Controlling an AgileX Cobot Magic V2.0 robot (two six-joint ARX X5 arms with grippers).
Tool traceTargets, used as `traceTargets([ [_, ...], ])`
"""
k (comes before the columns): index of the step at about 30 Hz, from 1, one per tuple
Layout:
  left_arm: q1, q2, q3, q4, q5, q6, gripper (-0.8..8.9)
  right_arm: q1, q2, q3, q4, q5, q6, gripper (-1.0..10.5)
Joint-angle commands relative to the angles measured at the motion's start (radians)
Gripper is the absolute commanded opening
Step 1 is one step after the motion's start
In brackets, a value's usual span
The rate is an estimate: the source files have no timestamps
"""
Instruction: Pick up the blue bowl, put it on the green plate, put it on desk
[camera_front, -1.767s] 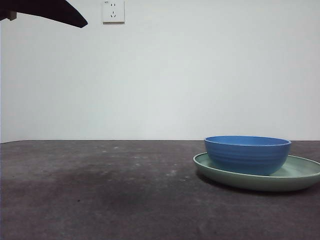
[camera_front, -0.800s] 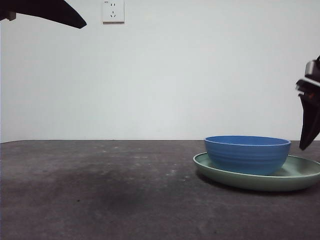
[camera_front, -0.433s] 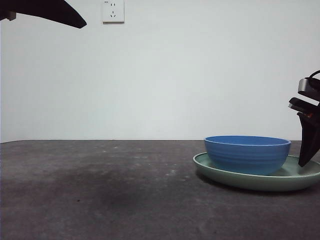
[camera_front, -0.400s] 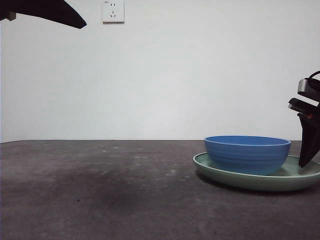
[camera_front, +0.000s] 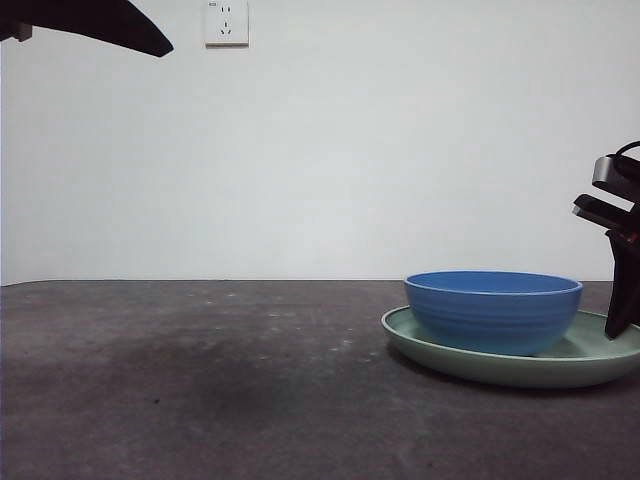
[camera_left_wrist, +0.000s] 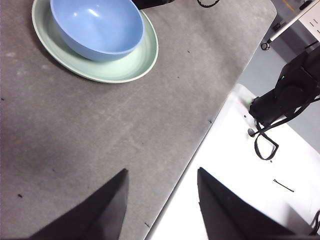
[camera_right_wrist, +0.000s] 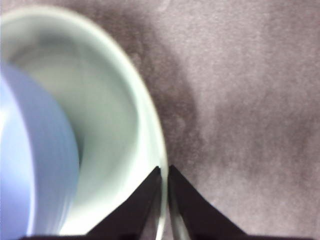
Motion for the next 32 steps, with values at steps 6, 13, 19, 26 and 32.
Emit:
traceTargets([
  [6, -0.008, 0.005, 0.008, 0.004, 0.005, 0.011, 2.23, -0.01, -0.006, 0.018, 0.013, -0.009, 0.007, 0.1],
  [13, -0.008, 0.005, 0.008, 0.005, 0.005, 0.011, 2.23, -0.014, -0.098, 0.018, 0.013, -0.078, 0.056, 0.1],
  [19, -0.008, 0.005, 0.008, 0.005, 0.005, 0.011, 2.23, -0.01, -0.169, 0.024, 0.013, -0.121, 0.098, 0.1],
  [26, -0.008, 0.005, 0.008, 0.007, 0.005, 0.011, 2.23, 0.051, -0.198, 0.066, 0.016, -0.142, 0.156, 0.1],
  [32, -0.008, 0.005, 0.008, 0.007, 0.005, 0.011, 2.23, 0.168, -0.192, 0.13, 0.017, -0.077, 0.185, 0.1],
])
